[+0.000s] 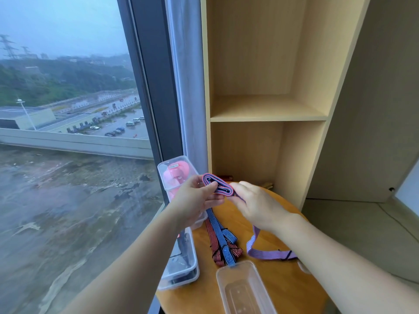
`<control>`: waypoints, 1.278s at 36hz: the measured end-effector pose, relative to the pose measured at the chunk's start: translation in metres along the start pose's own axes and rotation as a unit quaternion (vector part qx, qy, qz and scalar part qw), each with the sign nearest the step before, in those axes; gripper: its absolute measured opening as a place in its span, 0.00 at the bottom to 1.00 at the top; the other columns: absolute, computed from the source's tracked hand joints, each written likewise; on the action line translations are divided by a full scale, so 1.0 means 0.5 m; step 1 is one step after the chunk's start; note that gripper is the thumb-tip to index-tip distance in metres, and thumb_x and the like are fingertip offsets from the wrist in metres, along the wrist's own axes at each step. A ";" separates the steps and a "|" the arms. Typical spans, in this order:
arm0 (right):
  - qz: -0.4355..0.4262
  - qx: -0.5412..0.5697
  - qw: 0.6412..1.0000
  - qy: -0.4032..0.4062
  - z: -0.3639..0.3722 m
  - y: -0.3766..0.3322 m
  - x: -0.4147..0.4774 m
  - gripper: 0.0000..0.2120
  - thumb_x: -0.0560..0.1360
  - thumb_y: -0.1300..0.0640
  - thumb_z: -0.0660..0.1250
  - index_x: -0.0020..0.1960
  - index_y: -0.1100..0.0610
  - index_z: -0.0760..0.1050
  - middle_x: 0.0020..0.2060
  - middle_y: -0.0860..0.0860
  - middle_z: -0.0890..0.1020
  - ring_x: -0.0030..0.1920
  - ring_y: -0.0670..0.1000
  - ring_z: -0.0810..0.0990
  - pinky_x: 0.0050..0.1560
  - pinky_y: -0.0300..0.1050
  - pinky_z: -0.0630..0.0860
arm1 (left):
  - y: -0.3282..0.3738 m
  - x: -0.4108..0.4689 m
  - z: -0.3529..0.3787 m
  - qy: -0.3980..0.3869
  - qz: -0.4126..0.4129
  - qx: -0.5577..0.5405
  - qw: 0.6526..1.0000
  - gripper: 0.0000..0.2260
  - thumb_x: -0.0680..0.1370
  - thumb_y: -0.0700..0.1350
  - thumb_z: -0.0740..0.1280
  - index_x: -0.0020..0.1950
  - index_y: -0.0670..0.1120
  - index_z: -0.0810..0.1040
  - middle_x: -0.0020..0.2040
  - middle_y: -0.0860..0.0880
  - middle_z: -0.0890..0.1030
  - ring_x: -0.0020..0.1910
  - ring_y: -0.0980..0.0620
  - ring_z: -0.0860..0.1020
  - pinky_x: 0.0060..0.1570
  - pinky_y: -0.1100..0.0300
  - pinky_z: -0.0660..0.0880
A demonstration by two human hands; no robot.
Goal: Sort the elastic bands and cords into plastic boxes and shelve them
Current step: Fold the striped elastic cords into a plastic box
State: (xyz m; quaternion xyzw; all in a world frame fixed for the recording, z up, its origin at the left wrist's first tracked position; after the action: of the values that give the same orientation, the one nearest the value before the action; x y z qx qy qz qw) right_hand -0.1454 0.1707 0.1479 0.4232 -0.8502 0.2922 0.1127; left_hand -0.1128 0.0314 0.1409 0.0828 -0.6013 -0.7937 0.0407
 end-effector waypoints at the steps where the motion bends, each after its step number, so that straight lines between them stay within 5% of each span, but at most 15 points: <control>1: -0.002 -0.014 1.000 -0.009 0.000 0.001 0.000 0.13 0.82 0.53 0.59 0.63 0.57 0.74 0.47 0.51 0.76 0.48 0.56 0.77 0.48 0.55 0.74 | -0.002 0.002 -0.005 -0.001 -0.004 0.014 1.000 0.06 0.80 0.35 0.63 0.57 0.35 0.72 0.44 0.39 0.83 0.37 0.48 0.83 0.39 0.58 0.82; 6: -0.027 -0.079 0.992 -0.092 -0.004 0.004 0.004 0.14 0.83 0.56 0.56 0.66 0.60 0.71 0.51 0.57 0.75 0.49 0.59 0.76 0.51 0.57 0.72 | 0.006 0.021 -0.032 0.002 0.037 0.317 0.948 0.07 0.78 0.50 0.69 0.50 0.47 0.80 0.45 0.47 0.83 0.43 0.53 0.80 0.45 0.59 0.79; 9: -0.066 -0.129 0.976 -0.162 0.001 -0.008 0.004 0.14 0.83 0.55 0.56 0.66 0.59 0.70 0.50 0.57 0.73 0.46 0.58 0.76 0.49 0.58 0.73 | 0.011 0.022 -0.018 -0.078 0.032 0.421 0.903 0.11 0.77 0.58 0.68 0.48 0.51 0.84 0.44 0.50 0.85 0.44 0.54 0.81 0.49 0.59 0.78; 12: -0.079 -0.150 0.967 -0.192 0.000 -0.018 0.008 0.13 0.84 0.55 0.54 0.65 0.58 0.70 0.51 0.56 0.72 0.45 0.58 0.75 0.48 0.58 0.74 | 0.014 0.020 -0.007 -0.122 0.022 0.509 0.852 0.14 0.77 0.61 0.65 0.50 0.54 0.83 0.42 0.54 0.84 0.39 0.60 0.79 0.42 0.65 0.77; 16: -0.050 -0.072 0.986 -0.142 -0.017 -0.021 0.016 0.11 0.83 0.58 0.56 0.61 0.61 0.72 0.50 0.57 0.72 0.43 0.57 0.75 0.49 0.58 0.73 | 0.003 0.022 -0.007 -0.118 0.011 0.448 0.886 0.09 0.80 0.56 0.64 0.47 0.54 0.81 0.38 0.55 0.80 0.36 0.59 0.77 0.36 0.69 0.70; 22: 0.045 0.004 0.998 -0.035 -0.006 0.003 0.021 0.14 0.81 0.66 0.55 0.64 0.61 0.72 0.42 0.49 0.70 0.39 0.51 0.73 0.47 0.58 0.74 | -0.019 0.030 -0.004 -0.033 0.038 0.284 0.957 0.07 0.82 0.50 0.63 0.50 0.51 0.80 0.38 0.52 0.80 0.37 0.56 0.76 0.40 0.61 0.73; 25: 0.073 0.034 0.997 -0.006 0.006 0.013 0.022 0.21 0.78 0.69 0.55 0.69 0.58 0.69 0.45 0.48 0.72 0.41 0.49 0.73 0.45 0.47 0.74 | -0.025 0.027 0.005 -0.007 0.051 0.232 0.971 0.08 0.82 0.49 0.62 0.49 0.53 0.80 0.36 0.58 0.83 0.36 0.61 0.79 0.34 0.67 0.74; 28: 0.100 0.079 0.992 0.010 0.021 0.014 0.020 0.26 0.78 0.69 0.55 0.75 0.56 0.64 0.49 0.48 0.74 0.43 0.45 0.73 0.45 0.32 0.68 | -0.028 0.026 0.011 0.010 0.045 0.167 0.985 0.09 0.79 0.52 0.63 0.50 0.52 0.82 0.46 0.48 0.85 0.48 0.49 0.82 0.52 0.51 0.78; 32: 0.110 0.120 0.986 0.032 0.026 0.009 0.018 0.30 0.77 0.70 0.57 0.77 0.57 0.60 0.56 0.44 0.72 0.56 0.41 0.71 0.52 0.17 0.61 | -0.031 0.028 0.009 0.044 0.046 0.108 0.992 0.10 0.74 0.54 0.64 0.47 0.53 0.83 0.46 0.45 0.84 0.47 0.47 0.80 0.53 0.48 0.75; 36: 0.073 0.102 0.992 0.026 0.024 -0.013 0.011 0.28 0.74 0.72 0.56 0.72 0.56 0.68 0.42 0.44 0.70 0.42 0.45 0.74 0.50 0.38 0.75 | -0.030 0.031 0.011 0.060 0.044 0.024 0.997 0.13 0.84 0.45 0.58 0.46 0.44 0.80 0.37 0.46 0.81 0.38 0.51 0.78 0.42 0.55 0.73; 41: 0.051 0.051 0.997 0.031 0.033 -0.020 0.004 0.13 0.74 0.61 0.65 0.58 0.55 0.73 0.43 0.45 0.71 0.38 0.44 0.70 0.41 0.39 0.66 | -0.017 0.029 0.027 0.045 0.028 -0.059 0.997 0.15 0.85 0.41 0.54 0.41 0.40 0.74 0.29 0.46 0.77 0.28 0.52 0.77 0.30 0.60 0.74; 46: 0.034 -0.032 0.999 0.021 0.020 -0.021 0.005 0.18 0.73 0.44 0.70 0.58 0.51 0.72 0.43 0.44 0.70 0.44 0.50 0.74 0.38 0.44 0.67 | -0.021 0.026 0.022 0.022 0.014 -0.070 0.997 0.15 0.85 0.41 0.52 0.46 0.38 0.74 0.33 0.44 0.81 0.33 0.50 0.82 0.41 0.55 0.77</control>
State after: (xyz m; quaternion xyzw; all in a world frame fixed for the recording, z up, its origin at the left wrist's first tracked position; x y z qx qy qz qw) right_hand -0.1381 0.1583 0.1451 0.3840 -0.8704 0.2776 0.1337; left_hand -0.1269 0.0427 0.1326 0.0892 -0.5446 -0.8309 0.0705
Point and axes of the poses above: each hand's wrist, its own x-axis towards the middle knuckle, its own z-axis out of the palm, y = z × x, the point moved 6 cm from there along x, towards the middle knuckle
